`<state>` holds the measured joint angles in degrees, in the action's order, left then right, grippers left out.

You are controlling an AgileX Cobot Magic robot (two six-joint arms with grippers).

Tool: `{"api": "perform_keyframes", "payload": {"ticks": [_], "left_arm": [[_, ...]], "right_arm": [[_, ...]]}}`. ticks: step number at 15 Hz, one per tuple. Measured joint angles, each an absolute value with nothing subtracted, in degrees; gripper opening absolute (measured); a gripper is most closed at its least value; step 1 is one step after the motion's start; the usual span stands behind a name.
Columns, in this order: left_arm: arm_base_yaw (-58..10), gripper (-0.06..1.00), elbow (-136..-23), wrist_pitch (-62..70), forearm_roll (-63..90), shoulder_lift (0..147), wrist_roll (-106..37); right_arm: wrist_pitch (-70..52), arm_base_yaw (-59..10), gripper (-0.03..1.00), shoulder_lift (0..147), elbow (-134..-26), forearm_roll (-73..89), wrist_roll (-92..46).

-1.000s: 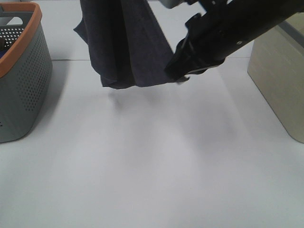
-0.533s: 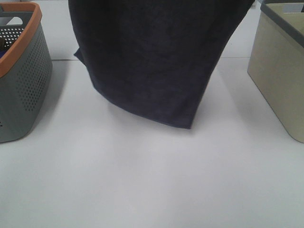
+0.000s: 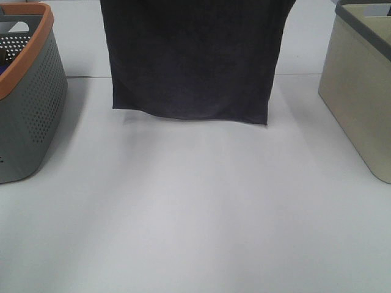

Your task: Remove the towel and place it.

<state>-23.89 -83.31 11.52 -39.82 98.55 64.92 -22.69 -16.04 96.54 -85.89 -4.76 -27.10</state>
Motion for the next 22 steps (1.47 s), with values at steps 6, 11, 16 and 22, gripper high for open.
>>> {"api": "perform_keyframes", "payload": {"ticks": [6, 11, 16, 22], "left_arm": [[-14.44, 0.00, -88.75, -10.60, -39.53, 110.98, 64.34], [-12.78, 0.00, -91.85, -14.27, -48.59, 116.65, 61.31], [-16.04, 0.00, -73.45, -18.05, -49.73, 115.91, 59.24], [-21.83, 0.00, -61.42, -11.92, -49.62, 110.52, 55.29]], "right_arm": [[-19.48, -13.41, 0.02, 114.36, -107.77, -1.32, -25.61], [-17.30, -13.41, 0.02, 118.60, -105.48, -1.83, -25.55], [-8.19, -13.01, 0.02, 108.29, -77.41, -1.89, -24.69], [-3.04, -13.01, 0.02, 98.66, -53.17, 1.38, -24.69]]}}
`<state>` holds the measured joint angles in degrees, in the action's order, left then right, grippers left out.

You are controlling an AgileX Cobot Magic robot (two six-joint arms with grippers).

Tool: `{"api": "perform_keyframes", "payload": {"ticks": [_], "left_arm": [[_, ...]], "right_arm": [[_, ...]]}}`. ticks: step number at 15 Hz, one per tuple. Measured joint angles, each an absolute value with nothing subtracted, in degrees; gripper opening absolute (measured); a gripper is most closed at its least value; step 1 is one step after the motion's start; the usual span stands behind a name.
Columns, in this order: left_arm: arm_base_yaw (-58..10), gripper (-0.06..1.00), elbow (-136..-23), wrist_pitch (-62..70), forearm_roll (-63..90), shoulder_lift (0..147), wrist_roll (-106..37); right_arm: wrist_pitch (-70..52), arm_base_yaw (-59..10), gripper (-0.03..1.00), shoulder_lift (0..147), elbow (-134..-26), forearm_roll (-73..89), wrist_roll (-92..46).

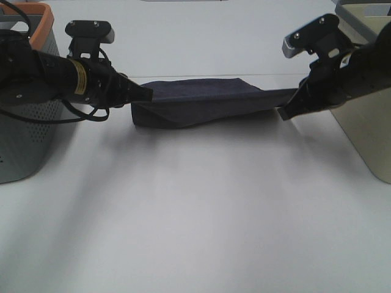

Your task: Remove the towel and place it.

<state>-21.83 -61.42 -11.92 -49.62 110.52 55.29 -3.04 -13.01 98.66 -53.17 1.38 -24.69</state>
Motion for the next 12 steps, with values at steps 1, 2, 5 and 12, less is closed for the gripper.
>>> {"api": "perform_keyframes", "payload": {"ticks": [1, 2, 5, 12], "left_arm": [[-22.00, 0.00, -59.19, -12.49, -49.05, 109.84, 55.29], [-22.52, 0.00, -53.97, -14.44, -48.53, 108.46, 55.29], [-23.09, 0.00, -47.96, -13.06, -48.53, 105.60, 55.29], [-24.58, 0.00, -40.57, -11.46, -48.36, 104.91, 59.19]], "right_arm": [[-2.12, -13.18, 0.02, 97.80, -49.62, 2.06, -24.69], [-0.92, -13.75, 0.02, 97.23, -44.18, 2.64, -24.69], [-0.69, -17.93, 0.02, 97.17, -38.79, 2.64, -26.24], [0.00, -19.94, 0.02, 98.09, -35.87, 2.64, -29.34]]}}
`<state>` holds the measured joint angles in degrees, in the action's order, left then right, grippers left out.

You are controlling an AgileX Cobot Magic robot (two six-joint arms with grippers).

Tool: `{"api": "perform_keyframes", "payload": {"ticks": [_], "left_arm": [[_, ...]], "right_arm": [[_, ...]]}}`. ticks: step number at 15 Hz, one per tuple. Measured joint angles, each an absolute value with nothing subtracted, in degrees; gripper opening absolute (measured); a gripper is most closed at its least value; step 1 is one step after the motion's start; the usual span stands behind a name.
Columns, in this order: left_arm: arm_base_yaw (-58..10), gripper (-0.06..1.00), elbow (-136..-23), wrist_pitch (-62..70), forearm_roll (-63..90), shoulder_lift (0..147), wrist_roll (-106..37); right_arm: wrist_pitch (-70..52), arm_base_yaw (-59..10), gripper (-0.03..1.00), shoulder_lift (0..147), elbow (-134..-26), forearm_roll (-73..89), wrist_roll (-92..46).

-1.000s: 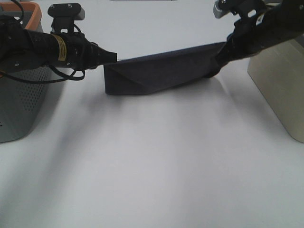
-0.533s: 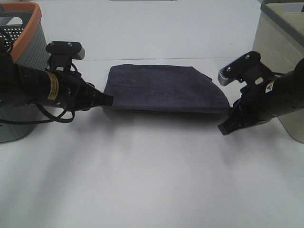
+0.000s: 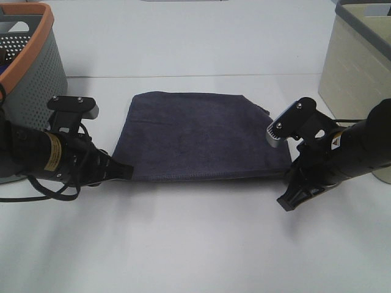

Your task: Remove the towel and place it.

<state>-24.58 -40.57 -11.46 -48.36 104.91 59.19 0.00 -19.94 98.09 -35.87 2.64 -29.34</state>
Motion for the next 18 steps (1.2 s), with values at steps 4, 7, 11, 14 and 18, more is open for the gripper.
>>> {"api": "perform_keyframes", "payload": {"ticks": [4, 7, 11, 14, 18], "left_arm": [[-24.29, 0.10, -40.22, -8.31, -48.70, 104.85, 60.16], [-24.18, 0.64, -40.16, -8.42, -48.76, 104.51, 59.82], [-24.12, 0.92, -40.28, -8.19, -48.76, 97.80, 59.82], [-24.12, 0.92, -45.38, -4.18, -48.76, 94.31, 60.05], [-24.12, 0.92, -59.24, 5.21, -48.30, 94.02, 58.44]], "right_arm": [[-3.72, -19.42, 0.37, 98.61, -35.75, 2.64, -31.46], [-5.27, -19.37, 0.61, 97.92, -35.70, 2.64, -32.20], [-7.62, -19.37, 0.64, 91.79, -35.64, 2.64, -32.20], [-7.68, -19.37, 0.64, 84.74, -38.90, 2.64, -31.28], [-11.46, -19.37, 0.64, 82.96, -51.85, 2.06, -15.30]]}}
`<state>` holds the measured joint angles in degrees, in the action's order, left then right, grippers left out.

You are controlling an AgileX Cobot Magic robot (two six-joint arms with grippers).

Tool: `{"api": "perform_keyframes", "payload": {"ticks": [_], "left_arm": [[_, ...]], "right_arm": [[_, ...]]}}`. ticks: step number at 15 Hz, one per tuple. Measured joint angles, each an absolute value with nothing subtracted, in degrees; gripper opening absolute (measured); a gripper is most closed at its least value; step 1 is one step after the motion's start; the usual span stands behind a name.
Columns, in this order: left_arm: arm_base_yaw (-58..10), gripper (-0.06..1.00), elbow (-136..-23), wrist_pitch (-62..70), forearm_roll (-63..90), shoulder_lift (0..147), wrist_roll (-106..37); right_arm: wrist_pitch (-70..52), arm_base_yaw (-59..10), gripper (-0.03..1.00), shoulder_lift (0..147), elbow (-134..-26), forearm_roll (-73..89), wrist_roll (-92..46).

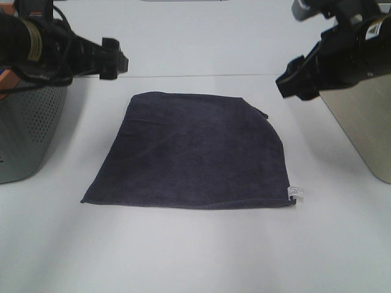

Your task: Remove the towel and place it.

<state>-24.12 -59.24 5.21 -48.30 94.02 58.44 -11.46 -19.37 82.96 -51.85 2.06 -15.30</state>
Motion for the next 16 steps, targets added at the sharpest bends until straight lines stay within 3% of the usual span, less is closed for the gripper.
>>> {"api": "perform_keyframes", "payload": {"ticks": [2, 5, 7, 8, 9, 13, 16], "left_arm": [[-24.12, 0.92, -65.43, 12.43, -47.10, 93.85, 55.58], [-22.75, 0.92, -79.53, 31.46, -38.79, 93.74, 38.73], [-17.99, 0.92, -88.24, 39.88, -25.32, 93.74, 23.15], [-11.80, 0.92, -94.25, 46.58, -11.86, 93.62, 11.34], [-9.34, 0.92, -96.54, 49.62, -7.91, 93.62, 7.96], [-4.47, 0.92, -100.44, 63.71, -4.53, 93.05, 3.32], [-4.41, 0.91, -99.75, 68.98, -4.13, 90.81, 2.64]], "right_arm": [[-13.29, -19.37, 0.64, 82.96, -56.15, -0.74, -9.74], [-15.81, -19.14, 0.64, 82.96, -63.94, -10.26, 1.43], [-20.40, -17.07, 0.64, 83.65, -69.79, -17.02, 11.46], [-29.79, -13.41, 0.64, 85.26, -77.23, -20.11, 19.65], [-35.75, -11.69, 0.64, 86.29, -82.10, -20.17, 21.08], [-64.23, -9.22, 0.64, 89.84, -98.38, -16.96, 11.57], [-69.21, -9.22, 0.64, 89.38, -100.44, -12.95, 7.10]]}}
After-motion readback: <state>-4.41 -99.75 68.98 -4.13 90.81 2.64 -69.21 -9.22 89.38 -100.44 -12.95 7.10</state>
